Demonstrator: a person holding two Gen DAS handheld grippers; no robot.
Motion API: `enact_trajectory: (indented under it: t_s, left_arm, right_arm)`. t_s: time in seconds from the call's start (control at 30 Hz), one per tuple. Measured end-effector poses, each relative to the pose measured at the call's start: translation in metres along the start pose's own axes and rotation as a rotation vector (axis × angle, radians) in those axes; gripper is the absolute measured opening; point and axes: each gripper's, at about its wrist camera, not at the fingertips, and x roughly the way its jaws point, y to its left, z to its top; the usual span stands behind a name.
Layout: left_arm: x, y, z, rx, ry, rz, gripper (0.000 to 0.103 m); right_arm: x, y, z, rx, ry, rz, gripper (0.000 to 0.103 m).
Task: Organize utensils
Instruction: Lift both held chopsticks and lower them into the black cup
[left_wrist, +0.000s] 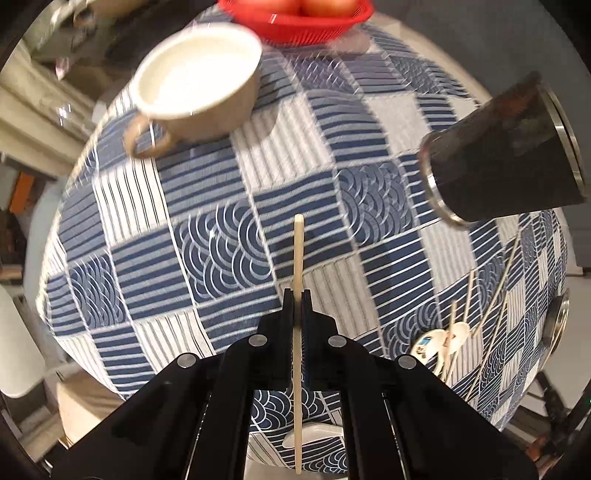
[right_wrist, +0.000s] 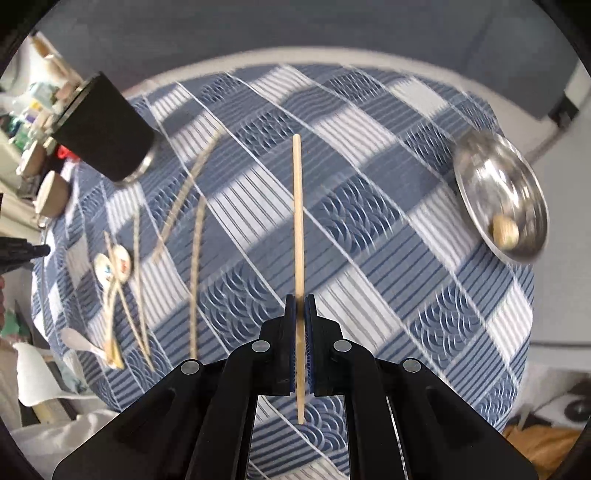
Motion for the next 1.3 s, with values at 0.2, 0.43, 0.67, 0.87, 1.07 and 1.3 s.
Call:
enact_trajectory:
  t_s: [0.2, 0.43, 0.67, 0.87, 1.07, 1.3]
  left_arm:
    - [-0.034, -0.018, -0.006, 0.079, -0.112, -0.054, 0.004]
    - [-0.042, -0.067, 0.009, 0.143, -0.227, -0.110, 0.004]
    - [-0.071, -0.089, 0.039, 0.167, -0.309, -0.170, 0.004]
    - [-0.088, -0.110, 0.058, 0.212, -0.366, -0.228, 0.004]
    - [-0.103, -0.130, 0.077, 0.267, -0.415, -0.298, 0.004]
    - [-0.115, -0.154, 0.102, 0.315, -0.451, -0.370, 0.004]
  right_arm:
    - [-0.008, 0.042, 0.042, -0.088, -0.057, 0.013, 0.005]
    - [-0.036, 0.084, 0.082, -0.170, -0.163, 0.045, 0.005]
    - [-0.064, 0.128, 0.111, -0.224, -0.273, 0.124, 0.005]
    - [-0.087, 0.163, 0.127, -0.261, -0.382, 0.194, 0.005]
    - [-0.089, 0.188, 0.148, -0.275, -0.393, 0.220, 0.005]
    - [-0.084, 0.212, 0.169, -0.276, -0.426, 0.237, 0.005]
